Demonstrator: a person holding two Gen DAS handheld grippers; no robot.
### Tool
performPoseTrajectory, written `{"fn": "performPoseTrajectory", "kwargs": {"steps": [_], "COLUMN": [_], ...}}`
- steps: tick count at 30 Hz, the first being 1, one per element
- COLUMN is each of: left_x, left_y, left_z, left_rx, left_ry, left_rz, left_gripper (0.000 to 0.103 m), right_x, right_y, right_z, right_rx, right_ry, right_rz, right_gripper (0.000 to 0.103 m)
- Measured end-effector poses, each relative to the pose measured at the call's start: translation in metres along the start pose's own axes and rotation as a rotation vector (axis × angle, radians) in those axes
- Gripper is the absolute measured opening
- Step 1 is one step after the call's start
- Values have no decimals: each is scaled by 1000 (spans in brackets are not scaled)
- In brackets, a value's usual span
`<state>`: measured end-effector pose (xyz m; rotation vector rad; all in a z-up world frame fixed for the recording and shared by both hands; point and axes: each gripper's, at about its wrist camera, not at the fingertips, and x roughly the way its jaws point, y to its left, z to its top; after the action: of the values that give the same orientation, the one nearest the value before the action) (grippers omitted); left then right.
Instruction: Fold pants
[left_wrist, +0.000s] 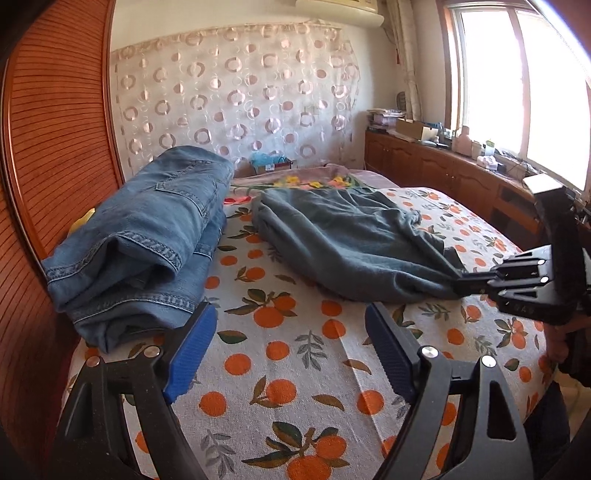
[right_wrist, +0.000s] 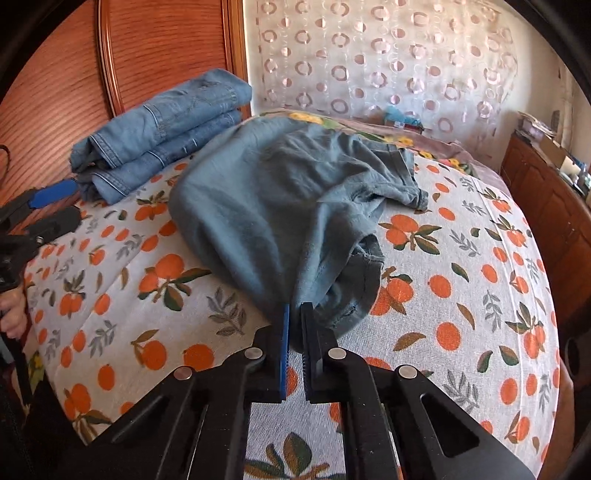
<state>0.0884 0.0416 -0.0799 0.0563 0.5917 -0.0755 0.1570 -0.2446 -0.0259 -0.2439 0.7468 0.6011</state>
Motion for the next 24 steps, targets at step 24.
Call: {"fn": "performPoseTrajectory", "kwargs": {"steps": [24], "left_x": [-4], "left_y": [-11], "left_z": [7], "left_rx": [0], "left_ry": [34], "left_rz": [-84], "left_gripper": [84], "right_x": [-115], "right_y": [-91], "right_z": [-73], "right_rx": [232], "right_ry": [-96], "right_rz": [-312], "right_gripper": [10]}}
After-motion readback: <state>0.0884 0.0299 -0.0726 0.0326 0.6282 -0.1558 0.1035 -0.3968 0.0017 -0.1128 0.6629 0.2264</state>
